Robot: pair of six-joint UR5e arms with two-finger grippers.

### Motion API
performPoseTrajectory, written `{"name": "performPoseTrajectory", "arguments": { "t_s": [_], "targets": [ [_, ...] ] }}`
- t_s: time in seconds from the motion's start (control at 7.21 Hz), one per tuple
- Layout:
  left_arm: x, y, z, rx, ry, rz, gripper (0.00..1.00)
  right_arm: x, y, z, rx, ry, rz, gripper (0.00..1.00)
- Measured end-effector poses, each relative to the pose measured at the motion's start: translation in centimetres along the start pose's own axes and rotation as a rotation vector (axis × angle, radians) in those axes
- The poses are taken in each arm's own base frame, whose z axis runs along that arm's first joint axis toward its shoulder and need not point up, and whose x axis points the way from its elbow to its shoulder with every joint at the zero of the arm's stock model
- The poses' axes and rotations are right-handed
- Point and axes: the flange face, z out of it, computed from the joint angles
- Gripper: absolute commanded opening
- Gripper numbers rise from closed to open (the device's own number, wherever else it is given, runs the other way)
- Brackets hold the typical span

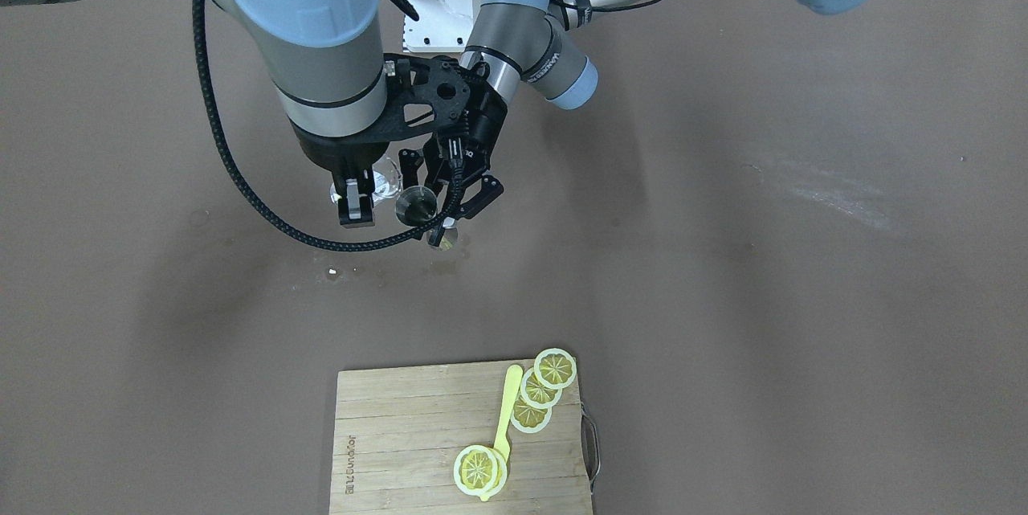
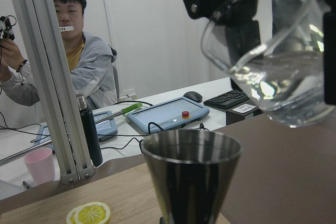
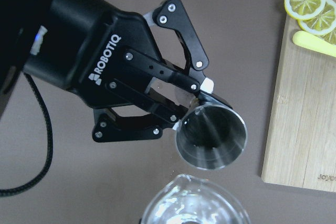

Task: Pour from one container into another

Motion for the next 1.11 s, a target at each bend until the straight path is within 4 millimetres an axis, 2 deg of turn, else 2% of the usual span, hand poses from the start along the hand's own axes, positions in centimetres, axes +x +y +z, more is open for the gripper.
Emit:
{"name": "performPoseTrajectory", "arguments": {
  "t_s": [0.42,1.11],
  "targets": [
    [0.0,0.0,0.0,0.0,0.0,0.001,0.0,0.3,-1.1,0.3,-0.11,-0.022,-0.055,0.0],
    [-0.1,-0.1,-0.2,0.003,0.001,0.001,0.0,2.1,-4.4,0.5,-0.211,-0.055,-0.085,0.0]
  ]
}}
